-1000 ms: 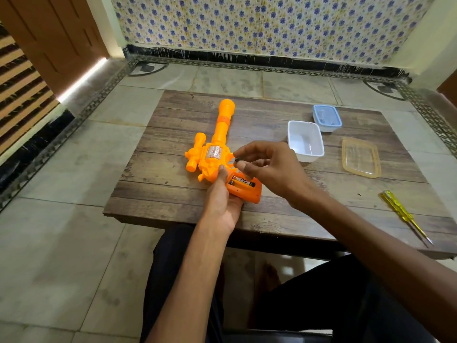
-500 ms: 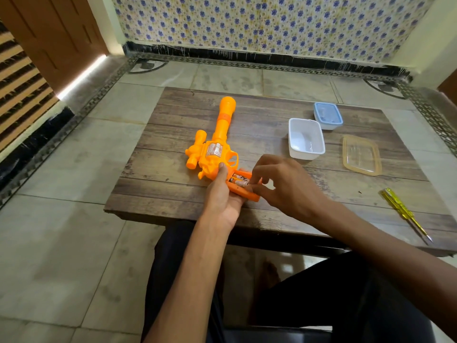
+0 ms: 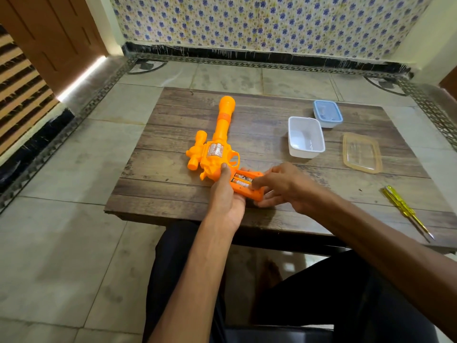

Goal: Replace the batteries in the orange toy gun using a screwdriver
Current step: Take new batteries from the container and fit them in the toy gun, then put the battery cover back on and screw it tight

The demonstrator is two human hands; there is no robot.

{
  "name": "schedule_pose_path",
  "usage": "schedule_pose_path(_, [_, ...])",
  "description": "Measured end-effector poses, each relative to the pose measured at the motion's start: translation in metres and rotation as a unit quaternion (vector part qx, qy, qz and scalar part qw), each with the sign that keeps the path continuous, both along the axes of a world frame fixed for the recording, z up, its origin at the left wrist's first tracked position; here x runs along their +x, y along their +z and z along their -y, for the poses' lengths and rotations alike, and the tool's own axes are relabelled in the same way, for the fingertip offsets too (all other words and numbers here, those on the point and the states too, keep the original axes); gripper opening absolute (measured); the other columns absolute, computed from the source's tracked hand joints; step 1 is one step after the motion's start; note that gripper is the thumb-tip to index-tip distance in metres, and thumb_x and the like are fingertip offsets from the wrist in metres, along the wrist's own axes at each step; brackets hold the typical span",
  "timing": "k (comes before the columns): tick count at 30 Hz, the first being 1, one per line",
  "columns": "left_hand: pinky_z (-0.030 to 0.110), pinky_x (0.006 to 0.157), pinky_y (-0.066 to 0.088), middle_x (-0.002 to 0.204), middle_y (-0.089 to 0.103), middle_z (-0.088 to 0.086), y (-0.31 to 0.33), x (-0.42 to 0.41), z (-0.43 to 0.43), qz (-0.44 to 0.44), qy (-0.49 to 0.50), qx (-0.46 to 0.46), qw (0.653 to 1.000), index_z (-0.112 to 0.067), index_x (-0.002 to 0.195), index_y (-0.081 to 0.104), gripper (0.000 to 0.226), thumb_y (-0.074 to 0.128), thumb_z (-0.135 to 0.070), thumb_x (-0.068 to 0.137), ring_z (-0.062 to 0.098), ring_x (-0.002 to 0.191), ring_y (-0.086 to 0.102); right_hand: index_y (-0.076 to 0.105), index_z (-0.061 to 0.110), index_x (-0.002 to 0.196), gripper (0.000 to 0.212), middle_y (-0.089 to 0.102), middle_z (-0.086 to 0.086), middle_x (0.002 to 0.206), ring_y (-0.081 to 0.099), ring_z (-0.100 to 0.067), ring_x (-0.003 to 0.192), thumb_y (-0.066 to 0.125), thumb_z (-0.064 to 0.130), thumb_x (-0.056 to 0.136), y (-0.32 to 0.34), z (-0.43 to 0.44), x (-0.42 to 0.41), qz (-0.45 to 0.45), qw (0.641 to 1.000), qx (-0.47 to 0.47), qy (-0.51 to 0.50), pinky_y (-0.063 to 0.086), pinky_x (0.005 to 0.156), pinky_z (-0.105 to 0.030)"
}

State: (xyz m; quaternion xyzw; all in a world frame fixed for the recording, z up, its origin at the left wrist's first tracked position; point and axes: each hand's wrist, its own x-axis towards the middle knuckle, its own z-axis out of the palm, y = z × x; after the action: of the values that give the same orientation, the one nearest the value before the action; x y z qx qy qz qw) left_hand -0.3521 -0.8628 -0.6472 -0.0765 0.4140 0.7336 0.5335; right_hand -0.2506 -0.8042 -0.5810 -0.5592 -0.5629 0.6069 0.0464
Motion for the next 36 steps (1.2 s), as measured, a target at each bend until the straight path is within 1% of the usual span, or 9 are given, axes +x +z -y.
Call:
schedule_pose_path(5, [0.053,0.101,0.05,0.129,0.062,0.023,-0.005,-0.001,-0.001,-0.001,0.003,0.004,1.0,-0.009,0.14,0.048,0.046,0.049,-0.035,0.102,0.034,0.117,0.063,0.061,0.004,0.107,0.022,0.07,-0.018,0.096,0.073,-0.025,0.074,0.068,0.017,0.091,0.001,-0.004,0.011,-0.03,0.998,-0.046,0.029,0.06,0.062,-0.029])
schedule_pose_path(9, [0.043,0.083,0.054,0.121,0.066,0.017,-0.003,-0.001,-0.001,0.004,0.018,0.007,1.0,-0.012,0.14,0.047,0.044,0.051,-0.032,0.101,0.028,0.105,0.066,0.065,0.005,0.106,0.02,0.072,-0.015,0.092,0.069,-0.02,0.072,0.058,0.021,0.098,-0.003,-0.011,0.033,-0.011,0.99,0.139,0.011,0.055,0.056,-0.024])
schedule_pose_path(11, [0.044,0.085,0.053,0.107,0.068,0.013,-0.003,0.0,0.0,0.004,0.01,0.011,1.0,-0.013,0.131,0.052,0.033,0.05,-0.03,0.102,0.025,0.097,0.066,0.072,0.012,0.099,0.012,0.073,-0.007,0.088,0.067,-0.017,0.075,0.062,0.014,0.092,-0.009,-0.023,0.05,0.063,0.949,0.306,0.03,0.052,0.063,-0.025])
schedule_pose_path(13, [0.045,0.087,0.052,0.098,0.068,0.012,-0.004,0.0,0.0,-0.005,-0.003,0.015,1.0,-0.013,0.116,0.056,0.022,0.049,-0.029,0.103,0.024,0.093,0.066,0.075,0.018,0.098,0.015,0.072,0.0,0.09,0.065,-0.015,0.085,0.067,0.016,0.085,-0.016,-0.034,0.062,0.135,0.91,0.384,0.072,0.048,0.074,-0.026])
schedule_pose_path(18, [0.047,0.097,0.05,0.107,0.069,0.013,-0.008,0.002,0.001,-0.023,-0.015,0.014,1.0,-0.016,0.116,0.057,0.02,0.05,-0.029,0.103,0.025,0.102,0.066,0.071,0.014,0.109,0.041,0.068,-0.004,0.104,0.062,-0.023,0.097,0.079,0.035,0.075,-0.037,-0.037,0.069,0.213,0.863,0.431,0.153,0.046,0.079,-0.031])
schedule_pose_path(22, [0.046,0.097,0.052,0.122,0.066,0.017,-0.013,0.003,0.003,-0.047,-0.022,0.016,0.999,-0.011,0.136,0.051,0.04,0.052,-0.031,0.101,0.028,0.113,0.064,0.072,0.014,0.1,0.038,0.067,-0.011,0.103,0.06,-0.028,0.099,0.078,0.04,0.073,-0.042,-0.04,0.064,0.275,0.834,0.448,0.17,0.052,0.081,-0.036])
schedule_pose_path(25, [0.045,0.094,0.053,0.112,0.068,0.018,-0.017,0.002,0.004,-0.065,-0.024,0.029,0.997,-0.008,0.141,0.047,0.044,0.05,-0.029,0.102,0.029,0.112,0.064,0.064,0.02,0.106,0.049,0.064,-0.009,0.113,0.056,-0.029,0.109,0.084,0.044,0.067,-0.038,-0.045,0.063,0.29,0.846,0.414,0.17,0.05,0.085,-0.038])
schedule_pose_path(29, [0.045,0.09,0.054,0.111,0.068,0.017,-0.015,0.003,0.005,-0.061,-0.031,0.036,0.997,-0.01,0.142,0.046,0.044,0.05,-0.028,0.102,0.029,0.111,0.064,0.059,0.022,0.108,0.05,0.063,-0.007,0.112,0.058,-0.027,0.104,0.085,0.035,0.068,-0.034,-0.043,0.065,0.245,0.872,0.395,0.151,0.041,0.072,-0.032])
schedule_pose_path(36, [0.047,0.092,0.052,0.123,0.064,0.02,-0.013,0.004,0.005,-0.047,-0.028,0.052,0.997,-0.004,0.143,0.043,0.043,0.045,-0.023,0.104,0.033,0.12,0.059,0.071,0.023,0.105,0.024,0.066,-0.011,0.092,0.068,-0.027,0.084,0.074,0.013,0.083,-0.003,-0.014,0.051,-0.05,0.946,0.32,0.006,0.061,0.064,-0.037])
